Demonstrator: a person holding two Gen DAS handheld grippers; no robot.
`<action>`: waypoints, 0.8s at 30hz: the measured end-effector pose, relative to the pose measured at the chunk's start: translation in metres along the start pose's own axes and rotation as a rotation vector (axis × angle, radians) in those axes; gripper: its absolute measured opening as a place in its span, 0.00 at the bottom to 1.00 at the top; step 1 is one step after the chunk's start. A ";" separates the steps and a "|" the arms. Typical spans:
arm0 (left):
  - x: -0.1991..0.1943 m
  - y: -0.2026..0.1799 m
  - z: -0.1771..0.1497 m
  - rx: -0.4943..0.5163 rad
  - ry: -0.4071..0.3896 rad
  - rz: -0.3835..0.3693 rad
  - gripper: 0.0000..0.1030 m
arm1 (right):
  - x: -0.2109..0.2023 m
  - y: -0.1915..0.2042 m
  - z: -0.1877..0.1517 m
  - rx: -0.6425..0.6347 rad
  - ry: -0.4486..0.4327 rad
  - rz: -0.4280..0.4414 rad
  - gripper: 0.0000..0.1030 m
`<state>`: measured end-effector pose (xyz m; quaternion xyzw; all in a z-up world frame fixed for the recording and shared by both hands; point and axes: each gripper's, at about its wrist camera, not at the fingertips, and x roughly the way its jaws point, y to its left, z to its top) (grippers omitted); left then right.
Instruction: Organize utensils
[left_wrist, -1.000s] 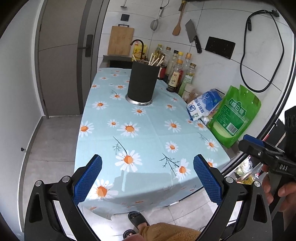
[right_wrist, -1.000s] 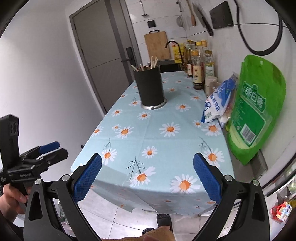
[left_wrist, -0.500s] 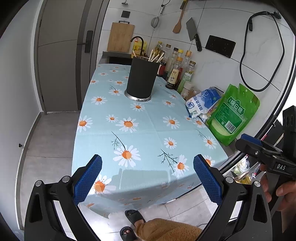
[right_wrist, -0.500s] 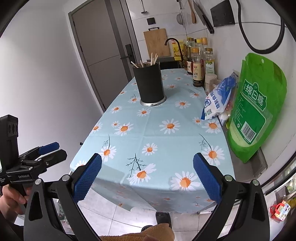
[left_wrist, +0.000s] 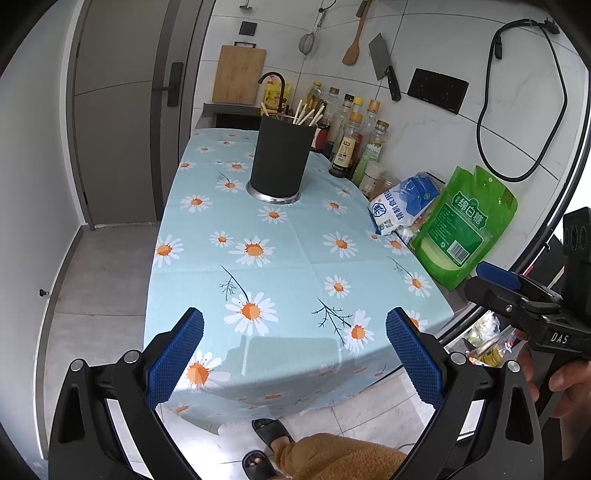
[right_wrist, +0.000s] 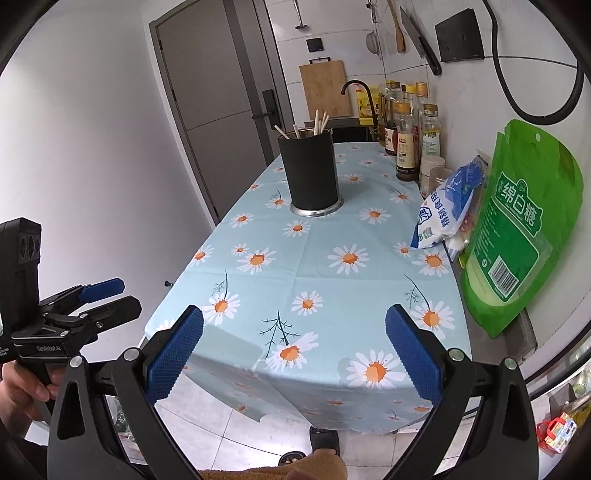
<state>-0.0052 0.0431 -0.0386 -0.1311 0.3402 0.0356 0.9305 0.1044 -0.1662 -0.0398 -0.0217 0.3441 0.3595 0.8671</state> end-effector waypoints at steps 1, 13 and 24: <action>0.000 0.000 0.000 0.001 0.004 -0.003 0.93 | 0.000 0.000 0.000 0.002 -0.001 0.001 0.95; -0.001 -0.002 -0.005 0.020 0.026 -0.018 0.93 | 0.001 0.006 -0.006 0.013 0.005 0.003 0.95; -0.006 -0.003 -0.010 0.036 0.017 -0.014 0.93 | 0.000 0.015 -0.010 -0.003 0.002 0.004 0.95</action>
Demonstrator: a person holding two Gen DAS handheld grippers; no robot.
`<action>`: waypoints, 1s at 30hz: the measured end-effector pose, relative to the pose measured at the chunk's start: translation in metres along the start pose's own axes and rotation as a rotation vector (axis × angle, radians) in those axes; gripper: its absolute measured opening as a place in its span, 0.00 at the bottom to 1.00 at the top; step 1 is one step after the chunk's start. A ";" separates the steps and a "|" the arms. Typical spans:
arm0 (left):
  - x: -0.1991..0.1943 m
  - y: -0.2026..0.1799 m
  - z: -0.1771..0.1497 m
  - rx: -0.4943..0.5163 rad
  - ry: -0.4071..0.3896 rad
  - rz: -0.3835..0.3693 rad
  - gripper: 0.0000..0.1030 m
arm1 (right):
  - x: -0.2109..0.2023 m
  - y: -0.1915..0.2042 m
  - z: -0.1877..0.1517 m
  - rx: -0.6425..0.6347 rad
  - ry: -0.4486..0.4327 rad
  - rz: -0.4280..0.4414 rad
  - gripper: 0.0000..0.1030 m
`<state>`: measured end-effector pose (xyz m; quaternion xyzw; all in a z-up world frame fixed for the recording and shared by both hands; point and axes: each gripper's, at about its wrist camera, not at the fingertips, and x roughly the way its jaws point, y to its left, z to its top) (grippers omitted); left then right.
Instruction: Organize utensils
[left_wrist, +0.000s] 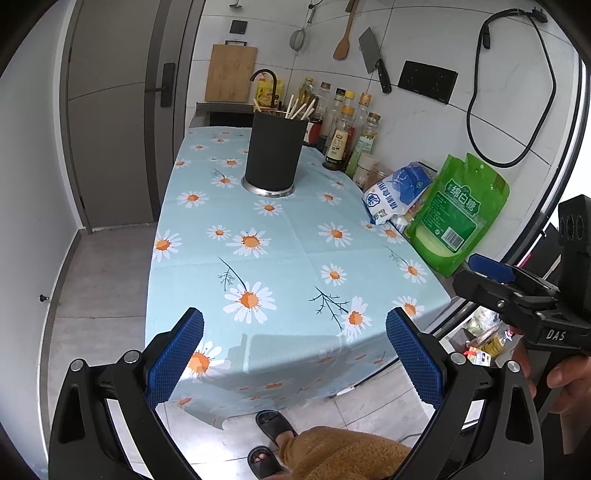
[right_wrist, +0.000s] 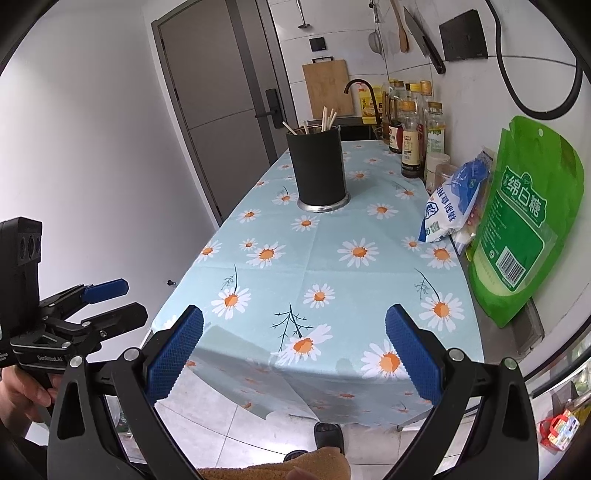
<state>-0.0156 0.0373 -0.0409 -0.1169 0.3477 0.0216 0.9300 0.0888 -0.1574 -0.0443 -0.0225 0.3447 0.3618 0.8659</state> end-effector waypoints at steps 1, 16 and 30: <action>0.000 0.000 0.000 0.001 -0.002 -0.001 0.93 | 0.000 0.001 0.000 -0.002 -0.002 0.001 0.95; -0.003 -0.004 -0.002 0.001 -0.011 -0.013 0.93 | -0.004 0.006 -0.001 -0.028 -0.006 0.008 0.95; -0.002 -0.004 -0.002 0.001 -0.005 -0.023 0.93 | -0.007 0.008 -0.003 -0.017 -0.007 0.007 0.95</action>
